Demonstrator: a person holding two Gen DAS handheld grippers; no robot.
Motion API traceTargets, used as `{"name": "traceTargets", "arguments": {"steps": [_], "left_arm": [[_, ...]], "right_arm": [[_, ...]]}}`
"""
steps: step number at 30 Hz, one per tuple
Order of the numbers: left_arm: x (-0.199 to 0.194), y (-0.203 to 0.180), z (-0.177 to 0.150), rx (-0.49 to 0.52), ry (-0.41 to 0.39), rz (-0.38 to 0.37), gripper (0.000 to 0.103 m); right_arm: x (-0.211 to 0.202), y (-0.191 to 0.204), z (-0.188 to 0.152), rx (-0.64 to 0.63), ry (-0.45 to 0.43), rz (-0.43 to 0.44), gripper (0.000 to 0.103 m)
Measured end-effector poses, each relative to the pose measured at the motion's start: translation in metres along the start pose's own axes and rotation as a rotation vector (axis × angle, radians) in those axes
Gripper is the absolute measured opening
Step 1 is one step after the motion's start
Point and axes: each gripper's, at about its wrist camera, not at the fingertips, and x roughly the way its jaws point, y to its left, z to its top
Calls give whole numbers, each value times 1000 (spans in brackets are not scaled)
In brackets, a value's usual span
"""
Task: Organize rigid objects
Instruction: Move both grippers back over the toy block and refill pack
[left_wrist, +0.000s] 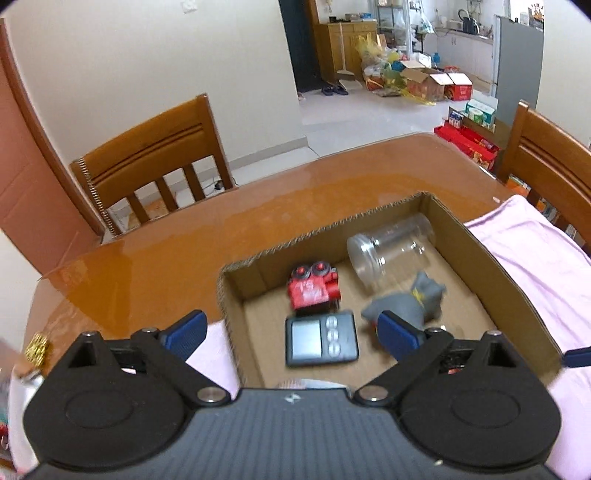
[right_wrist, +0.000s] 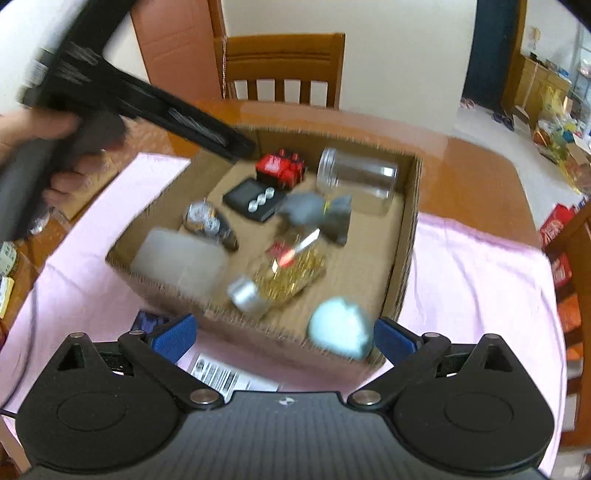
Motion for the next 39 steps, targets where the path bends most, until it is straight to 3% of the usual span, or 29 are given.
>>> {"name": "traceTargets", "arguments": {"steps": [8, 11, 15, 18, 28, 39], "left_arm": [[-62, 7, -65, -77, -28, 94, 102], [-72, 8, -92, -113, -16, 118, 102], [-71, 8, -128, -198, 37, 96, 102], [-66, 5, -147, -259, 73, 92, 102], [-59, 0, -157, -306, 83, 74, 102], [-31, -32, -144, -249, 86, 8, 102]], "right_arm": [[16, 49, -55, -93, -27, -164, 103], [21, 58, -70, -117, 2, -149, 103], [32, 56, -79, -21, 22, -69, 103], [42, 59, -79, 31, 15, -82, 103], [67, 66, -82, 73, -1, -150, 103], [61, 25, -90, 145, -15, -200, 103]]}}
